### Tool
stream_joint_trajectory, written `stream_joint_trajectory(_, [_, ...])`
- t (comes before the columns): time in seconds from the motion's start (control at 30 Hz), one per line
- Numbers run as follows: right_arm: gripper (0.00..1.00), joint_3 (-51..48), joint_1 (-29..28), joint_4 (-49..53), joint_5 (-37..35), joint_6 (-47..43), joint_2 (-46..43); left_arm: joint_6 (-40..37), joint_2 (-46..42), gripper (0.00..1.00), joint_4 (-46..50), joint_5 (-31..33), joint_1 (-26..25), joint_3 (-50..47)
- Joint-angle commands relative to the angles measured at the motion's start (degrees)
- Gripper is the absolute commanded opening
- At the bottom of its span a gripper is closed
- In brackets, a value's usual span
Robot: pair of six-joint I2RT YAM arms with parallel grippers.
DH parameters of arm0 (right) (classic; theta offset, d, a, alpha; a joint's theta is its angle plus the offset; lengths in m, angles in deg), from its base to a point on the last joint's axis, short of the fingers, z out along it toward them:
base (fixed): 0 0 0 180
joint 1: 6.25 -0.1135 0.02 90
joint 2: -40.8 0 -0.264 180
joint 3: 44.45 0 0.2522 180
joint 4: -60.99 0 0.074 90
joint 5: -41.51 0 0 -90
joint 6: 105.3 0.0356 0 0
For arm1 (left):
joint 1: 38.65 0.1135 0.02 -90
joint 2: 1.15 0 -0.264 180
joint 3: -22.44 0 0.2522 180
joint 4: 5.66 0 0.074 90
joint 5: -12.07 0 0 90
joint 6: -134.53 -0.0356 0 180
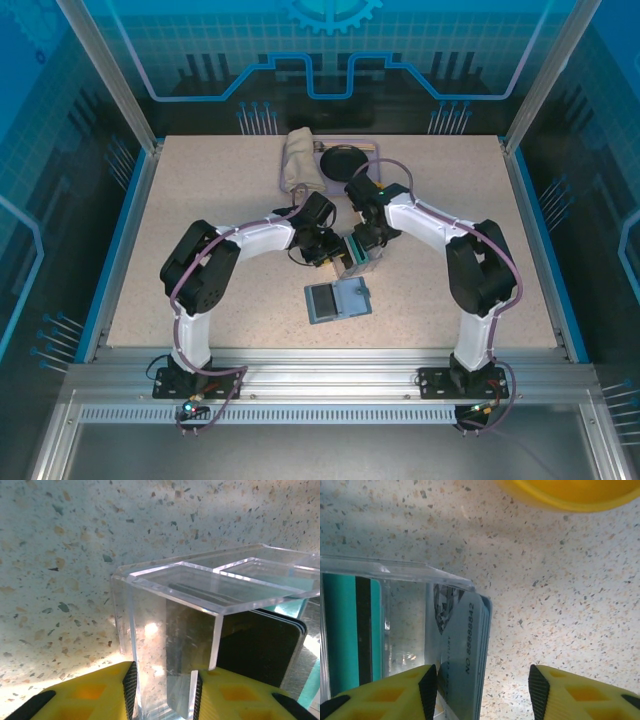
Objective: Put the credit cards into the card holder
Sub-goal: Pick up the credit card from the storage box.
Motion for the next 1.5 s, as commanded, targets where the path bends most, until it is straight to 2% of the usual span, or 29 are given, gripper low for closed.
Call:
stream_joint_trajectory(0.0, [0.5,2.2,-0.5,2.5,-4.3,-0.9,-0.2,-0.4,-0.3,0.35,1.6,0.1,0.3,-0.8])
stream_joint_trajectory(0.3, [0.48,3.0,-1.1,3.3,-5.0,-1.7,-0.5,-0.3,-0.4,0.35,1.1,-0.1,0.3,-1.4])
stream_joint_trajectory(0.37, [0.43,3.1,-1.3,3.3,-4.7,-2.0,-0.5,-0.2,-0.4,0.34,1.0,-0.1,0.3,-1.3])
stream_joint_trajectory(0.73, [0.34,3.4,-2.2,3.0,-5.6,-1.9,-1.5,-0.3,-0.7,0.34,1.1,-0.3,0.3,-1.3])
stream_joint_trajectory(0.9, [0.32,3.4,-2.1,3.2,-5.9,-2.2,-2.1,-0.4,-0.7,0.34,1.1,-0.2,0.4,-1.4])
stream_joint_trajectory(1.0, [0.22,3.2,-2.1,3.2,-5.6,-2.4,-2.2,-0.3,-0.8,0.35,1.1,-0.2,0.3,-1.4])
stream_joint_trajectory(1.47, [0.23,3.9,-2.1,4.0,-5.3,-2.0,-4.4,-0.4,-1.2,0.35,1.2,-0.2,0.4,-1.6])
